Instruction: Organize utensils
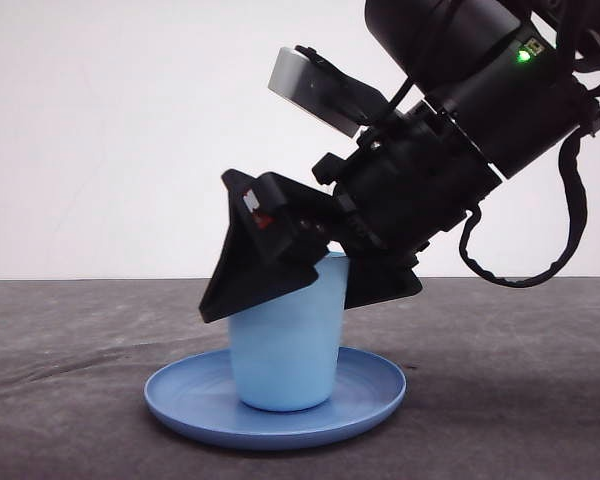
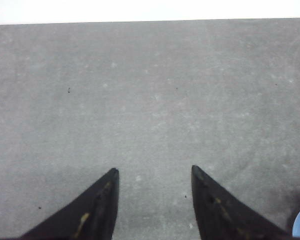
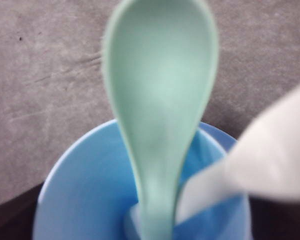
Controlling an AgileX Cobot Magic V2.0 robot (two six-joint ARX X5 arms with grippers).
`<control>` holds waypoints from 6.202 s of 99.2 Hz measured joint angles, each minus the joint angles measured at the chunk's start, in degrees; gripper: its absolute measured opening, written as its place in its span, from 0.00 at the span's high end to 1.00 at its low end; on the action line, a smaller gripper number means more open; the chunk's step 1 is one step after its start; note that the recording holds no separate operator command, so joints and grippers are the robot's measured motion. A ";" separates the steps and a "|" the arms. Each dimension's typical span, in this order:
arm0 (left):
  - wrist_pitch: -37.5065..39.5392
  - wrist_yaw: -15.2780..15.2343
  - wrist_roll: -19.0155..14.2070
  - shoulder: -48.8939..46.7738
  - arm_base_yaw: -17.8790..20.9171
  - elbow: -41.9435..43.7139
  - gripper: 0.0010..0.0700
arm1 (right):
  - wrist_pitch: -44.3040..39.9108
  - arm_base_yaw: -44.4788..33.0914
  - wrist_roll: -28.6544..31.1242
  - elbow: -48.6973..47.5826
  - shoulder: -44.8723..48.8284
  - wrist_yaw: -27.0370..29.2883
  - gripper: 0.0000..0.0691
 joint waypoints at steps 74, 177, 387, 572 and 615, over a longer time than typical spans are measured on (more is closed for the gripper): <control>0.02 0.00 0.00 0.00 0.00 0.00 0.62 | -39.43 -5.81 1.03 0.00 -25.18 5.97 0.02; -2.84 0.02 0.02 0.00 0.00 0.00 0.65 | -68.02 -39.01 -0.48 12.17 -37.59 10.36 0.04; 26.69 1.55 -1.38 -37.24 6.91 -46.88 0.98 | -35.15 -39.01 -0.46 12.17 -37.62 10.40 0.99; 26.69 1.57 -1.36 -37.20 6.93 -46.88 0.98 | -27.43 -42.49 -0.02 -34.64 -87.12 10.23 0.99; 26.67 1.57 -1.36 -37.20 6.93 -46.88 0.98 | -26.71 -42.47 -0.02 -34.82 -87.12 10.23 0.99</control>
